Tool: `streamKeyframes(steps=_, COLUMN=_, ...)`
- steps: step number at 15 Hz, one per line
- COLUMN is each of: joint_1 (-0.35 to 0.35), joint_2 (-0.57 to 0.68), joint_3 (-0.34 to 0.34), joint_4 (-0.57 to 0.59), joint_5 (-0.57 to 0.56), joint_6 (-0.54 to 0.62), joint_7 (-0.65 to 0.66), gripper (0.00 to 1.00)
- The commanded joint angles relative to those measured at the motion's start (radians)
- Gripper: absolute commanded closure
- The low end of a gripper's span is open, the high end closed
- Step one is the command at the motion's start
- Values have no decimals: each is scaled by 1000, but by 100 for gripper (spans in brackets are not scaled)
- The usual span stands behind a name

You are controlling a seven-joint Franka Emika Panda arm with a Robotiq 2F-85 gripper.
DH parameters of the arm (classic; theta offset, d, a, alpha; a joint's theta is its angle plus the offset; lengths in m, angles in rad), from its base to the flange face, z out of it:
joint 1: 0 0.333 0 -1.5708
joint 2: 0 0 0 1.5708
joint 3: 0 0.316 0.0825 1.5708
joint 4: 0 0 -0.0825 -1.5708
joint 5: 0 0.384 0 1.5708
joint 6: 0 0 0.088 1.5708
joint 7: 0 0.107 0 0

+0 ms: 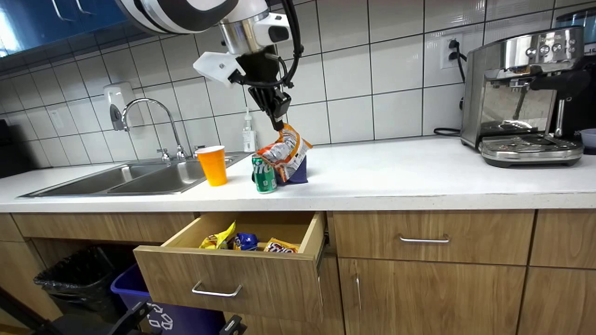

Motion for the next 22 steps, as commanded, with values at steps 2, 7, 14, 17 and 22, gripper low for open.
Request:
streamKeyframes(steps=2, joint_1=-15, joint_2=-57, joint_3=11, joint_4=-44, joint_5=-42, joint_6=-67, joint_7=29, gripper=100)
streamKeyframes(steps=7, joint_1=-17, joint_2=-87, joint_3=18, joint_4=-85, joint_5=-60, joint_6=-99, joint_7=34, gripper=100)
streamKeyframes(steps=14, joint_1=-9, joint_2=-107, joint_3=27, joint_4=-147, joint_5=-57, joint_6=-99, joint_7=37, gripper=100)
streamKeyframes(steps=17, joint_1=-9, joint_2=-102, joint_3=34, joint_4=-164, joint_5=-57, joint_6=-94, joint_7=42, gripper=100)
streamKeyframes(steps=22, joint_1=-6, joint_2=-90, joint_3=38, joint_4=-182, joint_5=-55, joint_6=-87, joint_7=43, gripper=100)
